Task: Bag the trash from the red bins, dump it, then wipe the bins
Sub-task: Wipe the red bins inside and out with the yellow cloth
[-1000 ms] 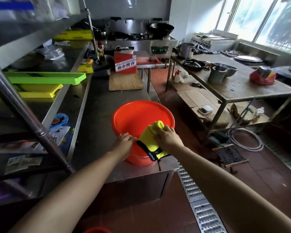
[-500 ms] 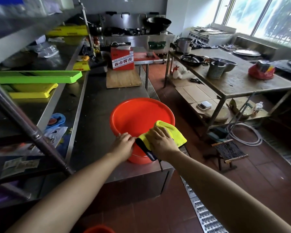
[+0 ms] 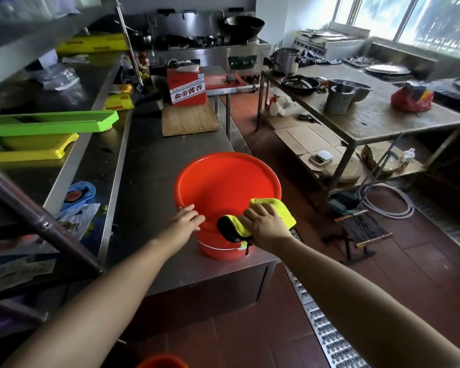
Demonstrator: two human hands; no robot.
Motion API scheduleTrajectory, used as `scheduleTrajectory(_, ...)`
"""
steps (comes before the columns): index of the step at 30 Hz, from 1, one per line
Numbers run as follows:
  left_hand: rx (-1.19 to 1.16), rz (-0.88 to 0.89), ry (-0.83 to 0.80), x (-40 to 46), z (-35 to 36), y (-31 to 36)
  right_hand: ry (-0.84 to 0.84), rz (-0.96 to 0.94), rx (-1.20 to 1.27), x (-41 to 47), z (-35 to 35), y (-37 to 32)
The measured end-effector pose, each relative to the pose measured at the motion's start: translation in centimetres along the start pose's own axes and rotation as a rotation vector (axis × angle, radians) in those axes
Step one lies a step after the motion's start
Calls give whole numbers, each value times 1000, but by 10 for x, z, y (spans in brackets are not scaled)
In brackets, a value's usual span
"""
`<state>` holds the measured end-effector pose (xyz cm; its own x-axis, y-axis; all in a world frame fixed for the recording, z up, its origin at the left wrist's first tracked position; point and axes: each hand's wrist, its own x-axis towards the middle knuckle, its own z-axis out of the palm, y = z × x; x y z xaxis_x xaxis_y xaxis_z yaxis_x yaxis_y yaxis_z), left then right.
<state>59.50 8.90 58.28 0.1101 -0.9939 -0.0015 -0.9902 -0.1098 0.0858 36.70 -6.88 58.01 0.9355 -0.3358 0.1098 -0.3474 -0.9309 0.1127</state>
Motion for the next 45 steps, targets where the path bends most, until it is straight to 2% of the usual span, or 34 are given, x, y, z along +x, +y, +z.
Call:
scheduleTrajectory(2,-11,-67,15,5,3,-1,-30,24,-12,-3,-2,8)
scheduleTrajectory(4,63,-42,66,6,1,9,-52,30,-30,-4,-4,12)
scheduleTrajectory(6,77,47,69,4,4,25,-16,-5,-49,-5,-4,8)
scheduleTrajectory(9,101,200,166,-1,18,52,94,-89,-42,-5,1,-10)
scheduleTrajectory(13,33,172,215,-7,27,55,140,-108,-26,-6,8,-26)
scheduleTrajectory(17,21,240,288,-12,17,31,227,-152,-85,-21,13,-7)
scheduleTrajectory(21,71,121,261,-8,3,3,220,-104,-117,-22,11,20)
scheduleTrajectory(23,95,85,185,-2,4,3,255,-88,-107,-15,3,14)
scheduleTrajectory(25,136,142,174,0,6,21,273,-93,-105,-10,0,0)
scheduleTrajectory(28,82,219,256,-1,18,48,226,-80,-103,-7,5,-25)
scheduleTrajectory(32,17,241,291,-9,18,29,241,-113,-72,-17,9,-16)
scheduleTrajectory(37,113,109,153,-12,-1,-18,227,-132,-114,-24,3,23)
scheduleTrajectory(39,142,138,101,-7,-3,-10,201,-120,-114,-17,1,18)
scheduleTrajectory(41,161,207,124,-5,4,9,221,-115,-131,-10,2,4)
scheduleTrajectory(45,71,190,180,-4,19,38,268,-148,-97,-4,7,-25)
